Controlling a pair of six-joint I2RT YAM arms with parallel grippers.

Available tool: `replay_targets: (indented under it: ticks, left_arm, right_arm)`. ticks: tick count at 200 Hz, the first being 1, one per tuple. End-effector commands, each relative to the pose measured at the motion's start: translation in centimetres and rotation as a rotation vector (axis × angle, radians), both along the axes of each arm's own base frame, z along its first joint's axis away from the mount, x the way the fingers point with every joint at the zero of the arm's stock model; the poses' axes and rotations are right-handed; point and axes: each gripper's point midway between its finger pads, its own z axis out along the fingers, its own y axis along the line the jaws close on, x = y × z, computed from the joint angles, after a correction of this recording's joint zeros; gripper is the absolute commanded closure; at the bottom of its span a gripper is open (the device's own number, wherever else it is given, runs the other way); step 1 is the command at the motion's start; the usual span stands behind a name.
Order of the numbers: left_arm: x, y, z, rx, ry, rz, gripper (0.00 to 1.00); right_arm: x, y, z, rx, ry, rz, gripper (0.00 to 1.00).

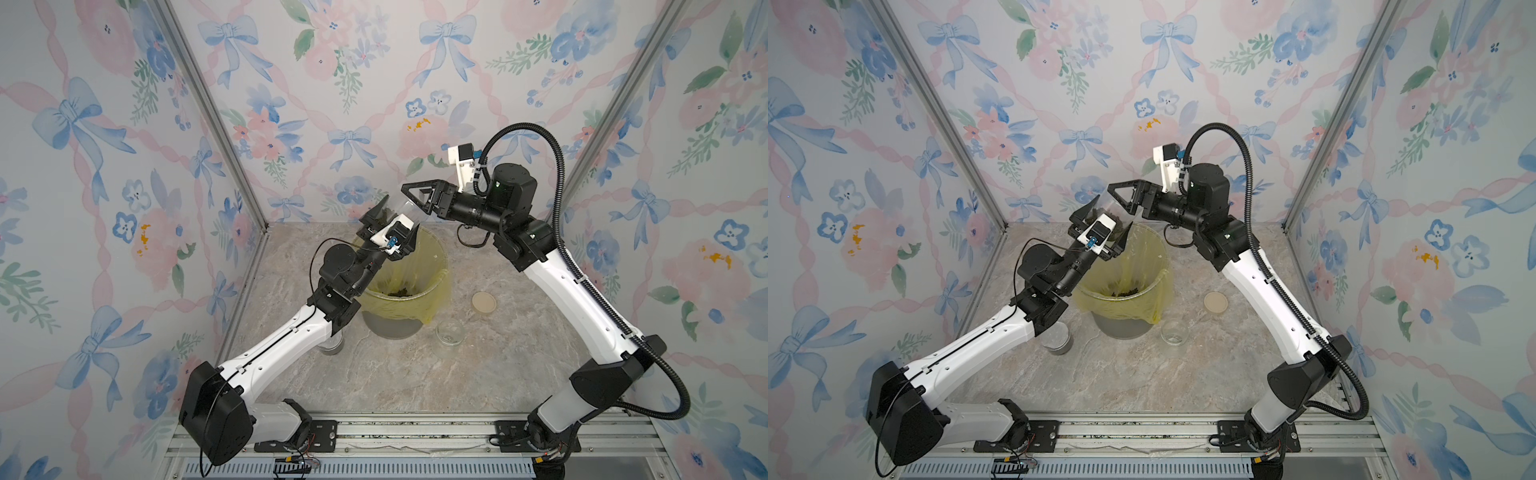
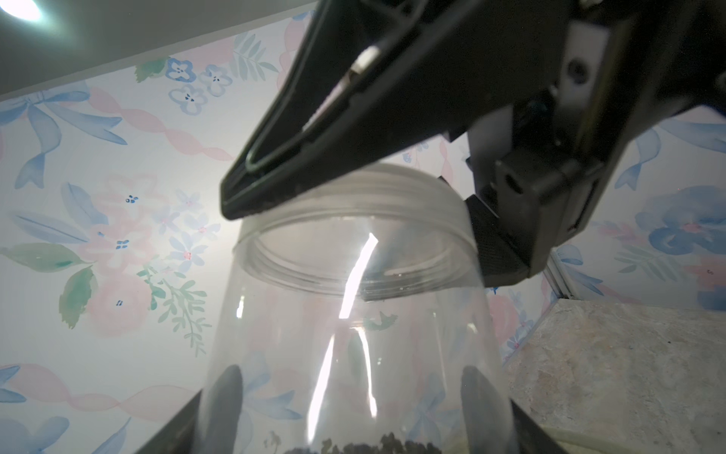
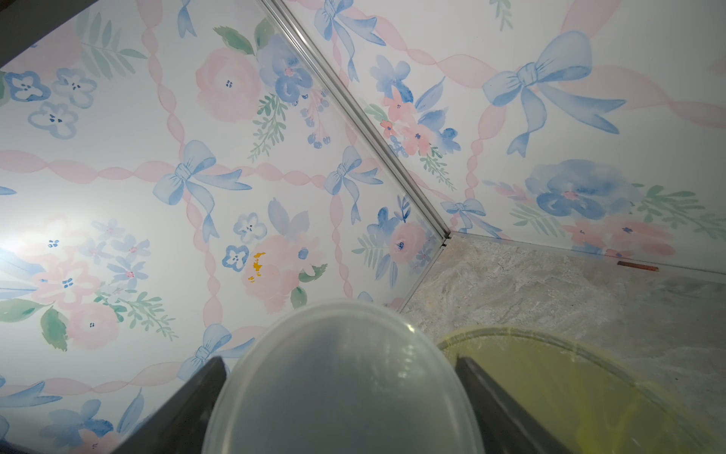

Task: Empty moldy tea leaves from jars
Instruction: Unscrew the lid from the jar.

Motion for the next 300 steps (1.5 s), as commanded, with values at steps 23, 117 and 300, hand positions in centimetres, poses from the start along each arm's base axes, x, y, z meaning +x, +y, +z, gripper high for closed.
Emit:
replay_targets:
  ticks: [23,117,300]
  left_arm:
    - [-1.8,0.9,3.9,-0.217,0.061,-0.199,0.59]
    - [-2.1,0.1,4.9,-0.365,0.208,-0.414,0.6]
    - [-3.0,-1.3,5.5,-0.524,0.415,-0.83,0.6]
  right_arm:
    - [-1.7,-0.7,1.5,0.019,-0.082,0.08,0.43]
    - [-2.5,-0.9,1.5,-0.009,-0.15,0.137,0.43]
    - [-2.9,-1.7,3.3,0.031,-0.355,0.338,0.4]
